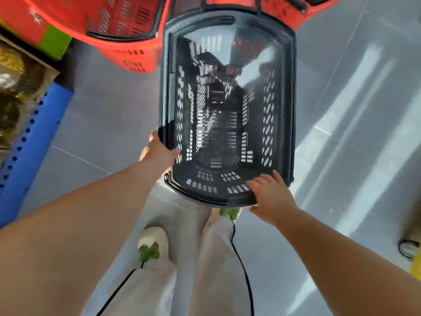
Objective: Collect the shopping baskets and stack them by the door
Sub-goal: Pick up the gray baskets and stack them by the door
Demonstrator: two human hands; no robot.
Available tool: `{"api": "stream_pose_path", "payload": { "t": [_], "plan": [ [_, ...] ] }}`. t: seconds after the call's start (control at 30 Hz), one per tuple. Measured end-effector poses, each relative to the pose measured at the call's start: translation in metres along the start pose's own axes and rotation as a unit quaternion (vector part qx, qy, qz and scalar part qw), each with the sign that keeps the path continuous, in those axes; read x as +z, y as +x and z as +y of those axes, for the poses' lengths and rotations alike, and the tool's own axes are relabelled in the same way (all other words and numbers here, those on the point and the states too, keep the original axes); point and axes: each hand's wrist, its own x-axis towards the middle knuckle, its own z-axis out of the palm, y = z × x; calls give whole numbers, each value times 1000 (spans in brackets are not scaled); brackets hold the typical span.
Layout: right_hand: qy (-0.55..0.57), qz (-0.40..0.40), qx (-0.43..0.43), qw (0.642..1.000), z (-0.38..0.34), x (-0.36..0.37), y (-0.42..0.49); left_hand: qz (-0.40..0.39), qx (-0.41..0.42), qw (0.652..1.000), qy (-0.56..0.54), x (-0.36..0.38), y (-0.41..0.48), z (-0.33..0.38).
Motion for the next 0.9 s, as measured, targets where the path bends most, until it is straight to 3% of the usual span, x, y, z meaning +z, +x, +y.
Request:
{"api": "stream_pose_path", "payload": {
  "t": [0.13, 0.23, 0.43, 0.53, 0.63, 0.7, 0.9],
  "plan": [
    [-31, -12, -44, 998, -53, 14, 0, 55, 38, 996, 51, -52, 17, -47],
    [-20, 2, -31, 999, -106, 23, 3, 53, 34, 998, 29, -75, 9, -82],
    [59, 3, -50, 997, -237, 19, 15, 7, -95, 994, -45, -89, -7, -159],
    [126, 6, -94, 988, -278, 10, 19, -84, -171, 960, -205, -75, -13, -187],
    [95, 4, -113, 989, -281, -3, 25, -110, -207, 930, -285, -65, -15, -203],
    [45, 13, -82, 996, -262, -11, 28, -94, -209, 921, -315, -65, -12, -208],
    [-65, 29, 47, 996, -178, -22, 27, 45, -247, 911, -327, -99, 3, -211]
  ]
}}
